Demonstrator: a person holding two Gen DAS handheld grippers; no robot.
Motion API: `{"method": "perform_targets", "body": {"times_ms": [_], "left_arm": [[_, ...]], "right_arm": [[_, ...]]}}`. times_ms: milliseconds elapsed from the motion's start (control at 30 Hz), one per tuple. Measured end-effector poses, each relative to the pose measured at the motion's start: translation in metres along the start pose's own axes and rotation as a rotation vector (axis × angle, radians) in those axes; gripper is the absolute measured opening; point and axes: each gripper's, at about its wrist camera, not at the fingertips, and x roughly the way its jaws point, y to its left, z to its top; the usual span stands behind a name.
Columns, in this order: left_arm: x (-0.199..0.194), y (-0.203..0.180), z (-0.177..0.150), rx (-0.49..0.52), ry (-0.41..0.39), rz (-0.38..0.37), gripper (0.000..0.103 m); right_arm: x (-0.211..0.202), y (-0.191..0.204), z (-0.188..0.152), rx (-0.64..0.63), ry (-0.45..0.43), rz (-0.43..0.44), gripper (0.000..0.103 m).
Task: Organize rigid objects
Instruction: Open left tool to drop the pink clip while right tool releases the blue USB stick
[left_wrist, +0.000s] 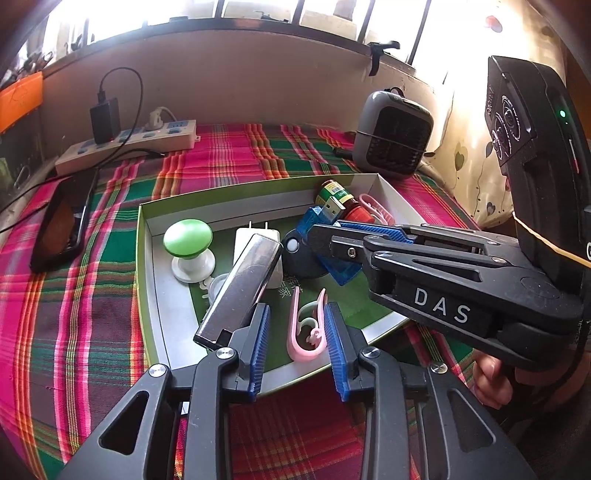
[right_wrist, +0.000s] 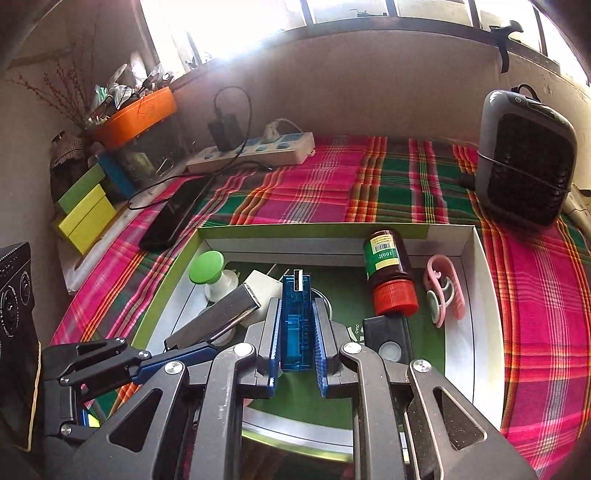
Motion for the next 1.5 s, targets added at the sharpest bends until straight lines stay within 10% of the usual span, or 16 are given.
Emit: {"method": "perform_targets", "body": {"times_ms": [567, 1100, 1500], "left_arm": [[0.003, 0.001, 0.000, 0.006, 0.000, 0.039, 0.039], [0.000, 0.005, 0.000, -0.023, 0.004, 0.047, 0.052], [-0.013, 0.002, -0.003, -0.027, -0.005, 0.063, 0.053]], "right_arm": [[0.001, -0.010, -0.004, 0.047, -0.006, 0.000, 0.017], [-0.004, -0.012, -0.007, 0.061, -0.016, -0.014, 0.047], [-0.022, -0.016, -0.012, 0.086, -0.053, -0.034, 0.050]]}}
